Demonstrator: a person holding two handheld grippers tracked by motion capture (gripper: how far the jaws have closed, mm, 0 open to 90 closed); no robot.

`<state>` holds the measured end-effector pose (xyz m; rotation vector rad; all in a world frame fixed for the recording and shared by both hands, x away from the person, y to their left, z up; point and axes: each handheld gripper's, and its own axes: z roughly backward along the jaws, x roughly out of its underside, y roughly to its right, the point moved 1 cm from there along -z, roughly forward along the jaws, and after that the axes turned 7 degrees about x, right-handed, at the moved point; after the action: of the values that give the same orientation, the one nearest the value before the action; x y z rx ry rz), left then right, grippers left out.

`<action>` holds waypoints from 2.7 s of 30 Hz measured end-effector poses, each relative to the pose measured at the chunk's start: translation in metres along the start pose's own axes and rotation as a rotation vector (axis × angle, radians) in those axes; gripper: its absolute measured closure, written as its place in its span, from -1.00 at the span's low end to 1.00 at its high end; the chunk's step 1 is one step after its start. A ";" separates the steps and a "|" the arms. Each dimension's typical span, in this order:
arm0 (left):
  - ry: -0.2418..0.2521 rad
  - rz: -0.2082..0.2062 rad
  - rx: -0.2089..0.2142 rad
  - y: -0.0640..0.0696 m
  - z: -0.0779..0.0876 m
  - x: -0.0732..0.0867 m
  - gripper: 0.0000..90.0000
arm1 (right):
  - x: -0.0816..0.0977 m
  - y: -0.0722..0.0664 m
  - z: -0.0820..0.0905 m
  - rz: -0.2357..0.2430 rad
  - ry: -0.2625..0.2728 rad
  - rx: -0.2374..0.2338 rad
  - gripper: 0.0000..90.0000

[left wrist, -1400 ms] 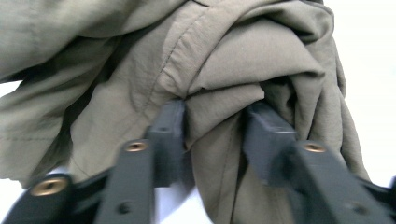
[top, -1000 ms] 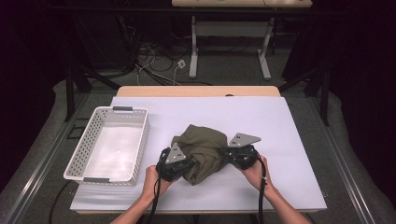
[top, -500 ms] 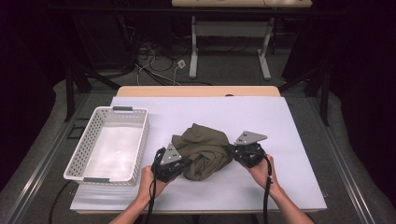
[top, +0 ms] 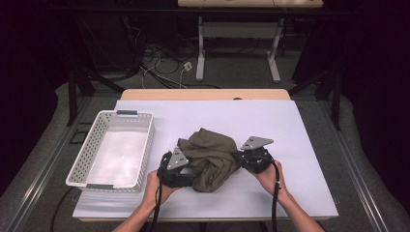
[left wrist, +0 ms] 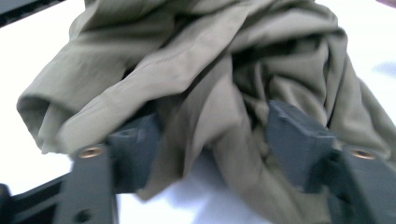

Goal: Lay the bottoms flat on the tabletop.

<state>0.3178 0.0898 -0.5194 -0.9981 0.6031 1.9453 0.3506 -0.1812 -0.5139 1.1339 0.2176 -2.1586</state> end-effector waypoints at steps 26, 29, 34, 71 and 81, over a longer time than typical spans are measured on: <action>0.031 -0.016 -0.010 0.000 0.000 0.002 0.86 | -0.010 0.001 0.016 0.017 0.128 0.101 0.97; 0.034 -0.003 -0.021 -0.002 0.004 0.002 0.86 | -0.008 0.011 0.020 -0.007 0.127 0.133 0.97; -0.011 0.012 -0.007 -0.002 0.004 0.005 0.86 | 0.002 0.023 0.011 -0.050 0.045 0.145 0.96; 0.006 -0.068 -0.016 0.006 0.000 -0.001 0.92 | -0.009 0.001 0.014 0.009 0.108 0.092 0.96; -0.039 -0.054 -0.013 0.004 0.004 0.002 0.93 | -0.001 0.020 0.014 -0.027 0.039 0.163 0.95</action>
<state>0.3121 0.0917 -0.5190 -0.9732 0.5364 1.9188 0.3545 -0.2020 -0.5019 1.2713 0.0750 -2.2121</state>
